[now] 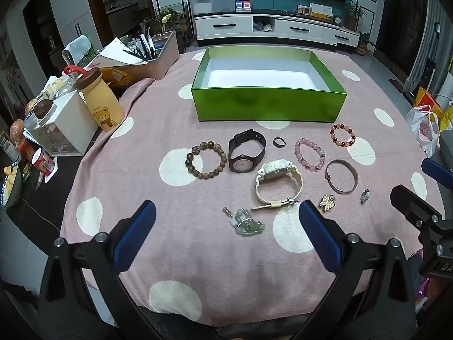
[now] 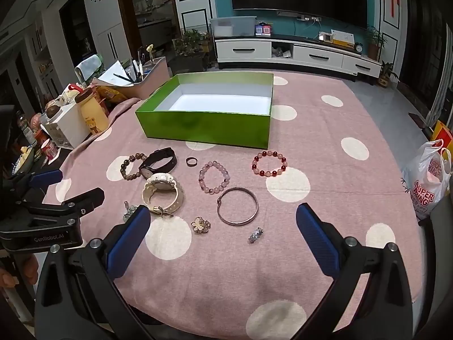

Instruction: Organize jewelry

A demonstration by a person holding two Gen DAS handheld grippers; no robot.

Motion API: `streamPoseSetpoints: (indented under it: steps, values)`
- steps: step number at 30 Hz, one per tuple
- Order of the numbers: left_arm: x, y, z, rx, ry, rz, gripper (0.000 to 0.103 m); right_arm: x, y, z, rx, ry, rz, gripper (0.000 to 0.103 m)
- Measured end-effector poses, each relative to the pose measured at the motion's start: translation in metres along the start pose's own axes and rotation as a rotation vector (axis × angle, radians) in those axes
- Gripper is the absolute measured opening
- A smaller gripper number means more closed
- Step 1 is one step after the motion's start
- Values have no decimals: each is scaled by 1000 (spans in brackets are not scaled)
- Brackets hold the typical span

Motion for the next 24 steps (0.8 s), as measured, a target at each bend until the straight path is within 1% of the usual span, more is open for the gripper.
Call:
streamPoseSetpoints:
  steps: [24]
  values:
    - [2,-2,4,5,6,5,101,2,1,1,-7,0,2,102]
Point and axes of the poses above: each gripper's, at about its wrist camera, not at the fingertips, and z roughly the way its jaws point, y to its left, x to its underside, the point moved 1 cm from there along z, roughly the way its jaws point, and after that the axes turned 8 degrees about y, right-handed, at the moved point
